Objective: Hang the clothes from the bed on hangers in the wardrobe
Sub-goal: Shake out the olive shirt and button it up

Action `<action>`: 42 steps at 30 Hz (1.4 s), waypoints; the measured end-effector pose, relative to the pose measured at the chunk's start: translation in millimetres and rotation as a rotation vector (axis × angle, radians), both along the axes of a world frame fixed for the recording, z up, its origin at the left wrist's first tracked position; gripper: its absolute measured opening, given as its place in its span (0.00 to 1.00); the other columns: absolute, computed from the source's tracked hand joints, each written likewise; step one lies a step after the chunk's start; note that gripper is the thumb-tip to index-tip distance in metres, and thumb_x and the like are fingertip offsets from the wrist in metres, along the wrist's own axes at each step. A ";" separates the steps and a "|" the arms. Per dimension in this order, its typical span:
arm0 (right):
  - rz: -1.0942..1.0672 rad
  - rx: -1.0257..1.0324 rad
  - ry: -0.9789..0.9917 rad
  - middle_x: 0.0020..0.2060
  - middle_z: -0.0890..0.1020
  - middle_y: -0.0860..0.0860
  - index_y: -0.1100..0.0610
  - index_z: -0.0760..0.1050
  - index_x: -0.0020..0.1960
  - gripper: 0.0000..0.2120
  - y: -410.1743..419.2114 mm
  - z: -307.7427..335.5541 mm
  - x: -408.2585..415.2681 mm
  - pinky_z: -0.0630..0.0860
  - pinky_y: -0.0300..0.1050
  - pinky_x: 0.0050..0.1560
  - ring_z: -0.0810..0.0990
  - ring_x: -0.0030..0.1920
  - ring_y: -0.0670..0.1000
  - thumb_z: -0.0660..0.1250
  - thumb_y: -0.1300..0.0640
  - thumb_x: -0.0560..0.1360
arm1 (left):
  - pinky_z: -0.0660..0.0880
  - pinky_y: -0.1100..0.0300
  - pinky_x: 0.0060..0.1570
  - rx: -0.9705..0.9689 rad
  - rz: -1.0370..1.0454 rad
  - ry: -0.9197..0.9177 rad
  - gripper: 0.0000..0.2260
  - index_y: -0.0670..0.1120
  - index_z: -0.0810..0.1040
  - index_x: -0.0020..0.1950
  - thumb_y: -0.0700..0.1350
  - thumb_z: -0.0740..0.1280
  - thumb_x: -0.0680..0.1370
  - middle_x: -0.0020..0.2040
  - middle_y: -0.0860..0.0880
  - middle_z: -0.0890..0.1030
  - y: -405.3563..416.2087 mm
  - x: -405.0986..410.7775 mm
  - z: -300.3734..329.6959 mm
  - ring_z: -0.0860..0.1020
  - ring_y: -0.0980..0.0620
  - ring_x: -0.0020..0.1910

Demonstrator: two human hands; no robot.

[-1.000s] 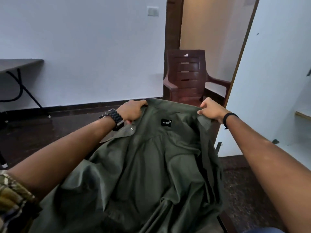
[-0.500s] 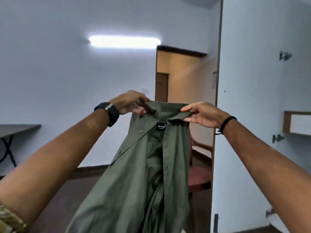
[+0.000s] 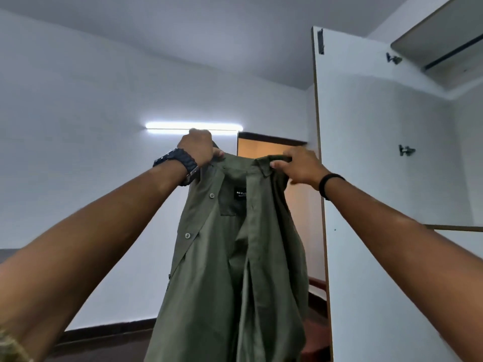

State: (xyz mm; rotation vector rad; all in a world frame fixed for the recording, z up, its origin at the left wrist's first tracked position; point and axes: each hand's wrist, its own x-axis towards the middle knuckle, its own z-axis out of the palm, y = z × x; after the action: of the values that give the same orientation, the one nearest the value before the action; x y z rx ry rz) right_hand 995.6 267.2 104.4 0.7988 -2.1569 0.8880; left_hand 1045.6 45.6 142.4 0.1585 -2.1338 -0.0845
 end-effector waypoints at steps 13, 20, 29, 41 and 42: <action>-0.374 0.180 0.294 0.46 0.81 0.61 0.61 0.78 0.44 0.12 38.3 52.3 82.1 0.78 0.45 0.41 0.81 0.43 0.59 0.76 0.55 0.69 | 0.78 0.62 0.36 0.179 -0.540 -0.661 0.04 0.43 0.83 0.43 0.42 0.73 0.71 0.43 0.47 0.85 44.9 107.4 53.1 0.83 0.51 0.40; 0.136 0.387 -0.527 0.34 0.82 0.53 0.60 0.78 0.37 0.07 54.8 55.2 92.3 0.80 0.38 0.35 0.83 0.36 0.50 0.75 0.62 0.69 | 0.79 0.63 0.41 0.139 -0.539 -1.087 0.06 0.39 0.85 0.43 0.37 0.69 0.70 0.44 0.45 0.85 56.8 103.7 61.7 0.84 0.51 0.43; -0.015 -0.455 0.293 0.45 0.77 0.58 0.65 0.74 0.46 0.04 46.2 74.1 74.4 0.82 0.55 0.42 0.80 0.38 0.58 0.63 0.72 0.76 | 0.68 0.59 0.38 -0.005 -0.339 0.435 0.12 0.38 0.76 0.41 0.44 0.75 0.70 0.43 0.39 0.78 56.3 68.2 90.8 0.77 0.42 0.46; 0.169 0.142 -0.115 0.40 0.81 0.57 0.64 0.81 0.47 0.04 54.0 93.3 102.3 0.81 0.40 0.37 0.81 0.39 0.53 0.72 0.64 0.73 | 0.68 0.66 0.28 -0.028 -0.535 -0.348 0.12 0.40 0.73 0.38 0.40 0.76 0.70 0.35 0.44 0.72 49.6 101.4 99.6 0.69 0.50 0.33; 0.223 0.139 -0.110 0.38 0.82 0.55 0.64 0.80 0.47 0.04 55.3 99.3 108.1 0.79 0.36 0.33 0.80 0.36 0.49 0.71 0.64 0.73 | 0.68 0.66 0.30 -0.004 -0.591 -0.354 0.09 0.39 0.75 0.40 0.39 0.75 0.71 0.37 0.43 0.73 48.9 110.4 103.9 0.69 0.51 0.34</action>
State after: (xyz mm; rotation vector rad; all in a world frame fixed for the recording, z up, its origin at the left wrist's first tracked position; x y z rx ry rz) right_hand 1103.7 322.5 203.7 1.0998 -2.2760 0.9191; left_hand 1156.0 94.5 246.3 -0.4996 -2.4685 -0.4225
